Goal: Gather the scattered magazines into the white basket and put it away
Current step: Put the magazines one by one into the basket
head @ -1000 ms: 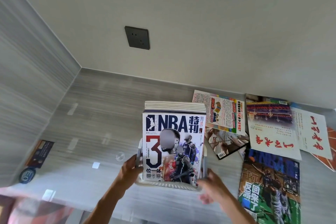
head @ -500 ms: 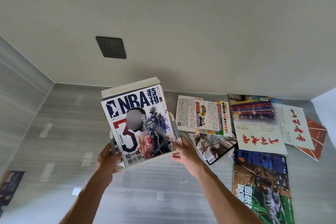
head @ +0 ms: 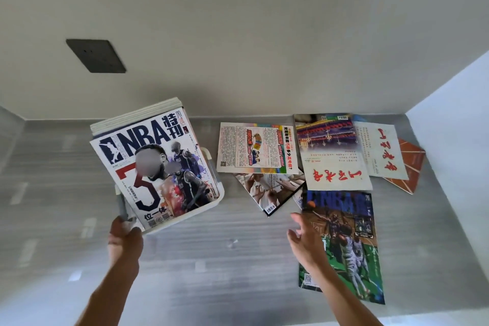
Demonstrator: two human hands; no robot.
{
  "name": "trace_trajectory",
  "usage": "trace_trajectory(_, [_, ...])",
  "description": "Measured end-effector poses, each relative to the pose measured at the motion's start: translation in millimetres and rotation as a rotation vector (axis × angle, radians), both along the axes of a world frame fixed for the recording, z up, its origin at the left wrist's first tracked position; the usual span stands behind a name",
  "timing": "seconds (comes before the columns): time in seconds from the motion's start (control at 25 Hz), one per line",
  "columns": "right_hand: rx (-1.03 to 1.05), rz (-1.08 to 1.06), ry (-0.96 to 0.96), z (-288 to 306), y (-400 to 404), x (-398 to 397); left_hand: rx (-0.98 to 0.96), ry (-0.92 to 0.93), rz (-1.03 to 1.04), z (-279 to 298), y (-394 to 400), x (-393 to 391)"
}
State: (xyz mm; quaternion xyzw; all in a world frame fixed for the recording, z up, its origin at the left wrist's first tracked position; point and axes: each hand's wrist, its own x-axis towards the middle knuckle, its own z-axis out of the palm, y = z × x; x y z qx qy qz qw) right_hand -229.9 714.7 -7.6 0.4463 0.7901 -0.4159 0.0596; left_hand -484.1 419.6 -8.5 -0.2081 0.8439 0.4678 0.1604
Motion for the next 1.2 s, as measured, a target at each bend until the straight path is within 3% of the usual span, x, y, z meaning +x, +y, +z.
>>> trace_trajectory(0.08, [0.015,0.076,0.058,-1.1,-0.3,-9.7,-0.112,-0.007,-0.039,12.0,5.0,0.7])
trace_trajectory(0.28, [0.038,0.238,0.042,-6.8,-10.0,-14.1,-0.476,0.352,-0.434,34.5,24.8,27.7])
trace_trajectory(0.4, [0.034,0.268,-0.013,-9.3,-10.2,4.3,-0.459,0.482,-0.586,42.4,47.7,49.3])
trace_trajectory(0.52, [0.093,0.162,-0.048,-9.4,13.7,44.5,-0.313,0.603,-0.805,38.6,81.8,87.3])
trace_trajectory(0.64, [0.318,-0.044,-0.330,-14.8,47.6,107.3,-0.141,0.392,-1.111,28.8,129.8,144.6])
trace_trajectory(0.76, [0.293,-0.128,-0.369,-22.3,50.3,140.2,-0.117,0.019,-1.306,6.4,177.0,197.1])
trace_trajectory(0.8, [0.273,-0.167,-0.349,-25.4,48.8,141.9,-0.086,-0.139,-1.293,1.3,191.9,208.4])
trace_trajectory(0.88, [0.252,-0.243,-0.316,-27.3,50.7,146.0,0.069,-0.406,-1.064,-3.5,220.4,224.4])
trace_trajectory(1.0, [0.286,-0.176,-0.320,-25.9,55.4,156.3,0.216,-0.615,-0.667,-6.3,246.4,229.3])
trace_trajectory(1.12, [0.285,-0.099,-0.294,-22.3,46.0,161.5,0.318,-0.687,-0.697,-3.5,260.4,243.1])
trace_trajectory(1.2, [0.266,-0.063,-0.296,-21.2,43.1,166.5,0.245,-0.546,-0.840,1.4,266.8,257.8])
